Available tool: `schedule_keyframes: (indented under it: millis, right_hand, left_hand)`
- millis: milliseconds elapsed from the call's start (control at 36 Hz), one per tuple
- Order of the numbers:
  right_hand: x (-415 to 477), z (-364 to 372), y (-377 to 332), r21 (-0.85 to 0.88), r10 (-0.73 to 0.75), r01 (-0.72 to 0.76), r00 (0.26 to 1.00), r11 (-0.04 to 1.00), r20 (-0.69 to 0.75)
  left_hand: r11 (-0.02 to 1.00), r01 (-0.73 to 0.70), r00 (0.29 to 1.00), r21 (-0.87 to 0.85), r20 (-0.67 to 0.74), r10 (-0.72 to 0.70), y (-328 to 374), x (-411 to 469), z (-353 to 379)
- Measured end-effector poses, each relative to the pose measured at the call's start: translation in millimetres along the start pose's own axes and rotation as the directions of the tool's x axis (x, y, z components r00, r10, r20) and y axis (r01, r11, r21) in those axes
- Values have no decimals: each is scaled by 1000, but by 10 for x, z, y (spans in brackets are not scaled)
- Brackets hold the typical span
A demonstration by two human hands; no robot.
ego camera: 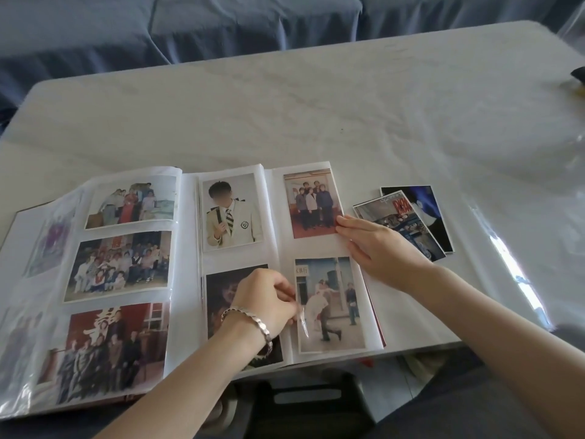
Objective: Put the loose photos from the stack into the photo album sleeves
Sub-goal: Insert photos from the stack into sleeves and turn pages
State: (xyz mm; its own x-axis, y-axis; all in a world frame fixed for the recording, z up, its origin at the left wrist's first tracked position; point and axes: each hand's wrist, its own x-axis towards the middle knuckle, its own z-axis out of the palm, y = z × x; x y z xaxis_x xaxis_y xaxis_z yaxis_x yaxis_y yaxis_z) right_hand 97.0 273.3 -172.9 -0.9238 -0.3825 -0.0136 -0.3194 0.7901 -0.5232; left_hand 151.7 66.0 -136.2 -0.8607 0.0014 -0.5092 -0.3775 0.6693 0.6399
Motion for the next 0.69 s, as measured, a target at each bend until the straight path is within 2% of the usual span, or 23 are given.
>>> schedule_keyframes:
  millis: [306,472,694]
  right_hand:
    - [-4,13,11,-1,13,-13,1000,1000,1]
    - [-2,11,21,-9,8,-8,1000,1000,16]
    - [10,7,34,24,35,-35,999,999,31]
  left_hand:
    - [981,46,997,-191,-48,-56,-34,2,68]
    - [977,18,995,-214,-91,-38,-63,-14,132]
    - [978,55,998,-202,16,-53,-22,30,104]
